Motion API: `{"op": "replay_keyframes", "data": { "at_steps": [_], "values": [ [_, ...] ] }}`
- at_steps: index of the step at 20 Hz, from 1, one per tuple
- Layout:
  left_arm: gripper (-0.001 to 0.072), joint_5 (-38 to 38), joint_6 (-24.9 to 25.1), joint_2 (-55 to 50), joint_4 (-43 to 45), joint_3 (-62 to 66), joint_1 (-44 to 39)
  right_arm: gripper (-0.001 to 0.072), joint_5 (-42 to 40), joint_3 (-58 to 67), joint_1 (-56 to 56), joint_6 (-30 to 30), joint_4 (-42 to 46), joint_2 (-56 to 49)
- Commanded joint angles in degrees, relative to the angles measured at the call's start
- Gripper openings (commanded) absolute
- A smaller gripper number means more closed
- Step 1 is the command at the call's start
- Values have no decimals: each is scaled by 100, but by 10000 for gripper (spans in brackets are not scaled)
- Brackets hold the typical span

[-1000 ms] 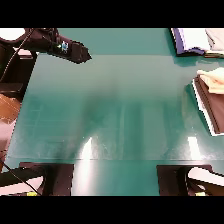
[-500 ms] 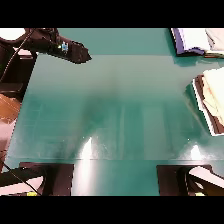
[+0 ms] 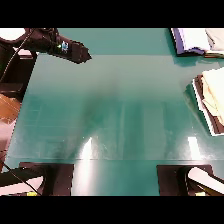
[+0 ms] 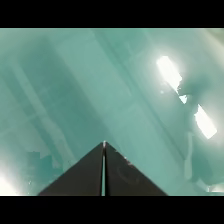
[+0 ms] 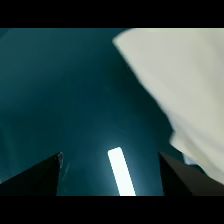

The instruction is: Fold the shirts.

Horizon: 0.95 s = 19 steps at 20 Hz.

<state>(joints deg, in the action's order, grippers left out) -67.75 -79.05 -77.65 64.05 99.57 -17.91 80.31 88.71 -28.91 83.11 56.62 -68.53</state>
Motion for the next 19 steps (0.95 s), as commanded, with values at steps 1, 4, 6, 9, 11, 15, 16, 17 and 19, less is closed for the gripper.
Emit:
{"op": "replay_keyframes", "data": {
  "at_steps": [1, 4, 6, 9, 11, 15, 16, 17, 19],
  "values": [
    [23, 26, 0, -2, 7, 2, -2, 676, -560, 308, 1596, -20, -249, 2],
    [23, 31, -2, -2, 0, 2, -2, 468, -1001, 306, 2721, -168, -251, 0],
    [23, 31, -2, -2, 0, 2, -2, 253, -1202, 308, 3235, -284, -251, 0],
    [23, 31, 0, -2, 0, 2, -2, 15, -1241, 306, 3622, -310, -249, 0],
    [24, 31, 0, -2, 0, 2, -2, 15, -1239, 306, 3657, -315, -251, 0],
    [23, 31, -2, -2, 0, 2, -2, 15, -1222, 306, 3654, -315, -251, 0],
    [23, 31, -2, -2, 0, 2, -2, 15, -1224, 306, 3654, -315, -251, 0],
    [23, 31, -2, -2, 0, 2, -2, 15, -1222, 306, 3654, -315, -254, 0],
    [23, 31, -2, -2, 0, 2, -2, 15, -1220, 306, 3654, -315, -251, 0]
  ]
}}
